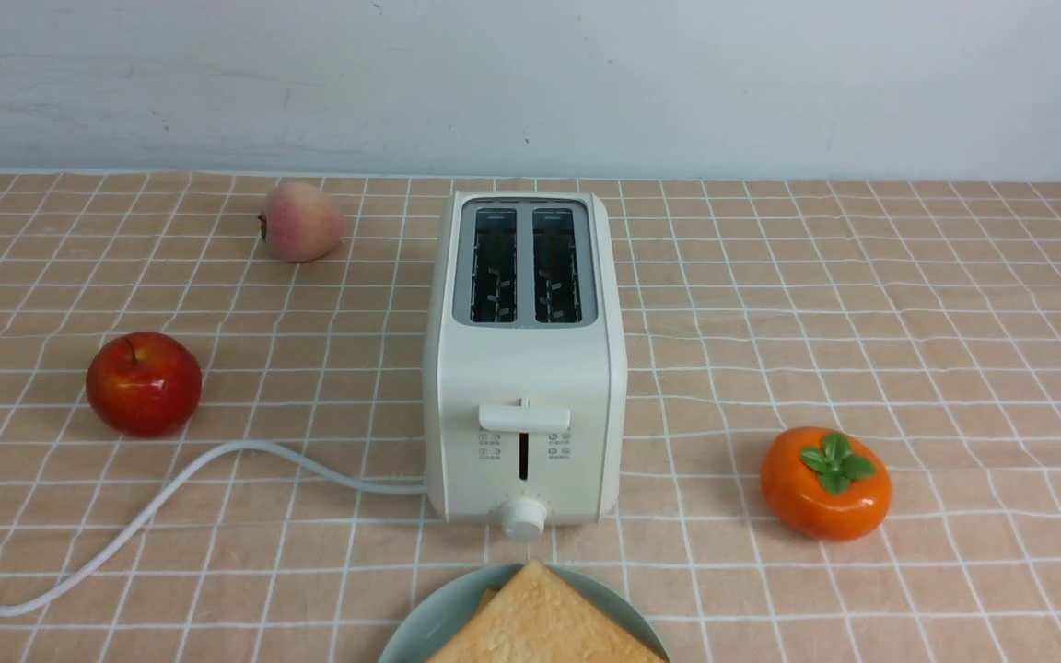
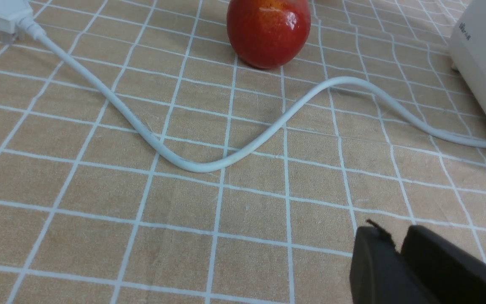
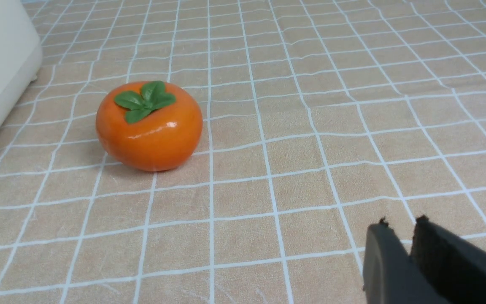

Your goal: Take toasted bread from bread machine on light coffee tablecloth place on plate.

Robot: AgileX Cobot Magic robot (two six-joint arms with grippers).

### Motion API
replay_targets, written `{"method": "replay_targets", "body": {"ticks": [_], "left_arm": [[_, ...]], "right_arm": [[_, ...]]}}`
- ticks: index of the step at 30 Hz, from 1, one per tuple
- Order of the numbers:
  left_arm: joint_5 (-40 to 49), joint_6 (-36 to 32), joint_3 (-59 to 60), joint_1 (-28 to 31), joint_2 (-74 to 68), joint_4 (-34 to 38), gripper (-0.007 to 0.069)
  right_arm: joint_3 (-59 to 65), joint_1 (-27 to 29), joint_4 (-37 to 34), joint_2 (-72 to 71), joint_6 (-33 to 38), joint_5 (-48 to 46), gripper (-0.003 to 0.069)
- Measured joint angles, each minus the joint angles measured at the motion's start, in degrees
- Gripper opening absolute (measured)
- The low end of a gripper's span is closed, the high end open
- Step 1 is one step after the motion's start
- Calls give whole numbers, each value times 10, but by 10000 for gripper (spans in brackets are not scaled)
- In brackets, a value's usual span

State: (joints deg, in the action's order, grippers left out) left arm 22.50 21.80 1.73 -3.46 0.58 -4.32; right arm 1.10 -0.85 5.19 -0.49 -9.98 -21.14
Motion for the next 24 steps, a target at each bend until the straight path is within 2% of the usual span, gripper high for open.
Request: {"method": "replay_targets", "body": {"ticks": [24], "left_arm": [[0, 0, 0, 0, 0, 0, 110]], "right_arm": [[0, 0, 0, 0, 0, 0, 127]]}}
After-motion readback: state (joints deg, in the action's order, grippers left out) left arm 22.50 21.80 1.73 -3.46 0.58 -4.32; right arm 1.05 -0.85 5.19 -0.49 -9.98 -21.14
